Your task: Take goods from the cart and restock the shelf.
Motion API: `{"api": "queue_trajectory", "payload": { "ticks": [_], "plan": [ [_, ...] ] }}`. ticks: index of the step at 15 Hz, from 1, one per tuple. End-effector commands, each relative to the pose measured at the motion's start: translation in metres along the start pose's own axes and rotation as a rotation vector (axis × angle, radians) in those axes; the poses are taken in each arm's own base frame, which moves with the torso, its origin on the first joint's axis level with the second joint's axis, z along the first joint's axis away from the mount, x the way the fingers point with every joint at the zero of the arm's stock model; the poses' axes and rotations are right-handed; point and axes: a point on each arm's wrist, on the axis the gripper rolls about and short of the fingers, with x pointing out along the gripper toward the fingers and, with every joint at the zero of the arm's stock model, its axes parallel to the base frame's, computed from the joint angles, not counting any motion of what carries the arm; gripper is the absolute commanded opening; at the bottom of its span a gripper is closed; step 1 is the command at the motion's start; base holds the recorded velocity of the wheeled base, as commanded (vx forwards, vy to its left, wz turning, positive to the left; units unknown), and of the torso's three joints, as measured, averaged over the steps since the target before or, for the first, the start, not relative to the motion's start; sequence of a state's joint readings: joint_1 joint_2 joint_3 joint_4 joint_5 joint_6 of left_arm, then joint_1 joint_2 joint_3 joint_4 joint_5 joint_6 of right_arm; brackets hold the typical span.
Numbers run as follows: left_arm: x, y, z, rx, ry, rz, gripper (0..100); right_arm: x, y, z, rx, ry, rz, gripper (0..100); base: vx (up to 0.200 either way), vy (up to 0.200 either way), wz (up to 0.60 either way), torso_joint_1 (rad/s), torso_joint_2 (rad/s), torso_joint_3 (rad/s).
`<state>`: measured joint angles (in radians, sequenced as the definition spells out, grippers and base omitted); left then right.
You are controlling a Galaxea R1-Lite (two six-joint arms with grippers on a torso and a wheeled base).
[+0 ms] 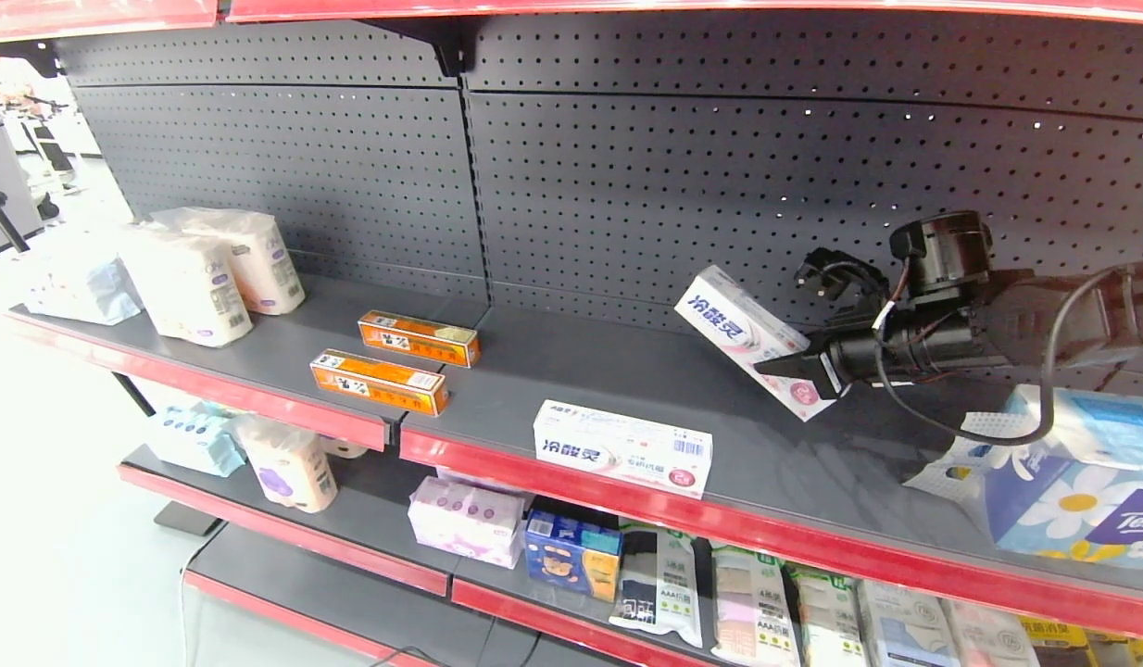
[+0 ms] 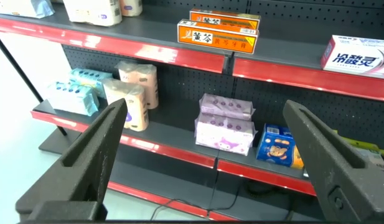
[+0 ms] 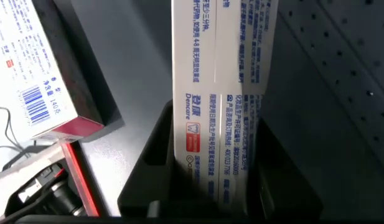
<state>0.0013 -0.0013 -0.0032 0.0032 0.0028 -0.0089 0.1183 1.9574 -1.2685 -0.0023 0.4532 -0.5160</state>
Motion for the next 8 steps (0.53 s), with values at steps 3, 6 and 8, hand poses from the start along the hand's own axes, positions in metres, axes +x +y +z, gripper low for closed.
{"api": "queue_trajectory", "payload": {
  "ticks": [3, 6, 8],
  "plan": [
    [0.0, 0.0, 0.0, 0.0, 0.001, 0.001, 100, 0.011, -0.006, -0.002, -0.007, 0.043, 0.027, 0, 0.0, 0.0, 0.0, 0.0, 0.0, 0.0],
    [0.0, 0.0, 0.0, 0.0, 0.001, 0.001, 100, 0.02, -0.004, 0.002, -0.019, 0.04, 0.04, 0, 0.0, 0.0, 0.0, 0.0, 0.0, 0.0],
    [0.0, 0.0, 0.0, 0.0, 0.001, 0.001, 100, 0.028, -0.002, 0.008, -0.036, 0.029, 0.052, 0, 0.0, 0.0, 0.0, 0.0, 0.0, 0.0]
  ]
}}
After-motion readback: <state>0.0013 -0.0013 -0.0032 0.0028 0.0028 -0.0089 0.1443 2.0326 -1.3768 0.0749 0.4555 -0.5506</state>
